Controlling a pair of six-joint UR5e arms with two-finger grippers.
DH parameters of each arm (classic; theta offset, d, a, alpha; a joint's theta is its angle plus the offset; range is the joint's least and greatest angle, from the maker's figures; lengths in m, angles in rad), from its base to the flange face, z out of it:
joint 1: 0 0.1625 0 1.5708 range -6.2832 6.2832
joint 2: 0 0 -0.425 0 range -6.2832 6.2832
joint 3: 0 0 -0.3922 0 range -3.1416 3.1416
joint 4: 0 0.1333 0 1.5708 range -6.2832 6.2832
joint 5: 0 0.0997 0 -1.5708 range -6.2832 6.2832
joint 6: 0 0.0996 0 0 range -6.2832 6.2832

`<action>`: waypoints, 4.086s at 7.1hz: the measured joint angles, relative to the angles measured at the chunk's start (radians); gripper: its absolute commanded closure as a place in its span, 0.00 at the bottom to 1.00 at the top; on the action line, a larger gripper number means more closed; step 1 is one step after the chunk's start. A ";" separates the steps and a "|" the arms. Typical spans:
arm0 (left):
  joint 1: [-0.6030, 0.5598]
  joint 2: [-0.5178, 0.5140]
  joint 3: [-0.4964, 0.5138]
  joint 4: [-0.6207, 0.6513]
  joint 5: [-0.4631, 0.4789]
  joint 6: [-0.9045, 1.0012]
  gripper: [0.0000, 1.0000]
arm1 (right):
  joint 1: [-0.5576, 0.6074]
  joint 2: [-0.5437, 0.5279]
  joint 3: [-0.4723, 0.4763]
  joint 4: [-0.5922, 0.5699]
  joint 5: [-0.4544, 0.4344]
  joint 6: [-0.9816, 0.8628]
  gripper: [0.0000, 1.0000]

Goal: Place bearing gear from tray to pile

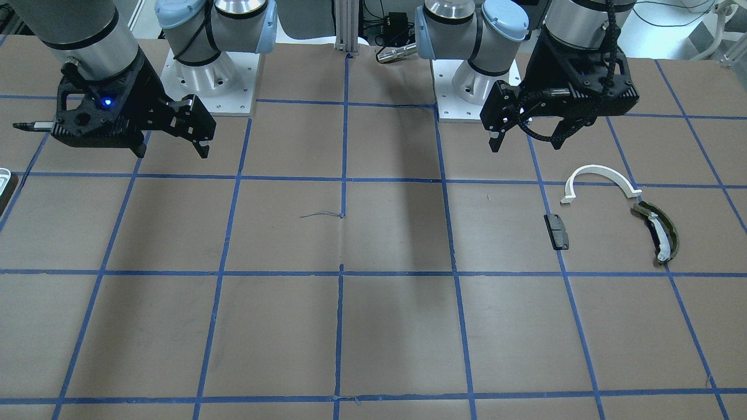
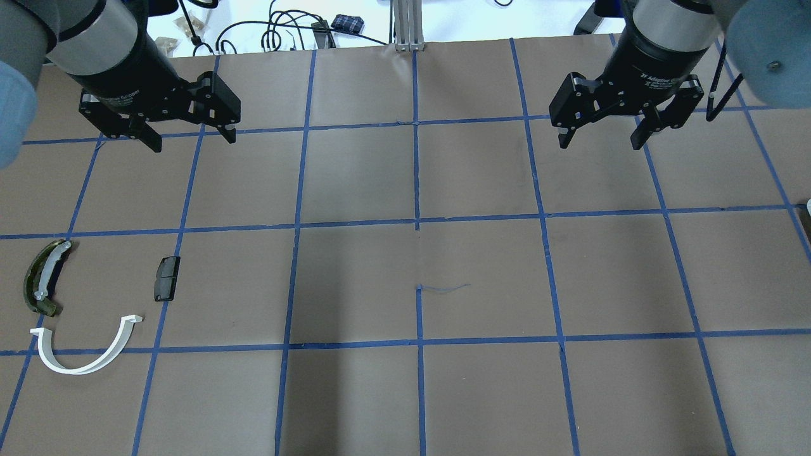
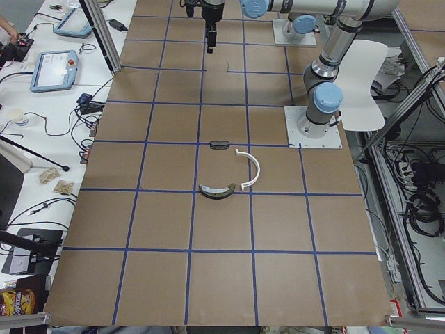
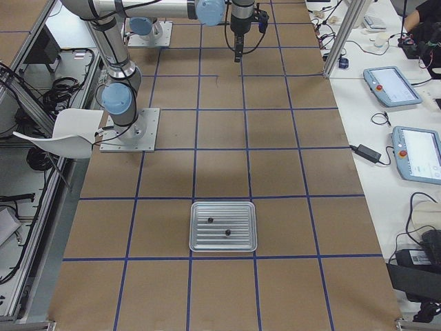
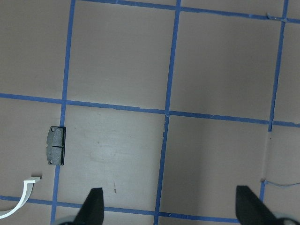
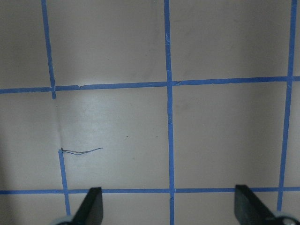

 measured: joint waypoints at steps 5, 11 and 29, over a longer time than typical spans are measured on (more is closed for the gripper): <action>-0.005 -0.003 0.002 0.001 0.005 0.056 0.00 | 0.000 0.000 0.000 0.002 0.000 0.001 0.00; -0.005 0.003 0.000 0.001 0.006 0.055 0.00 | 0.000 -0.001 0.009 0.004 -0.049 -0.003 0.00; -0.005 0.001 -0.002 0.001 0.006 0.050 0.00 | -0.548 0.073 0.006 -0.054 -0.110 -0.452 0.00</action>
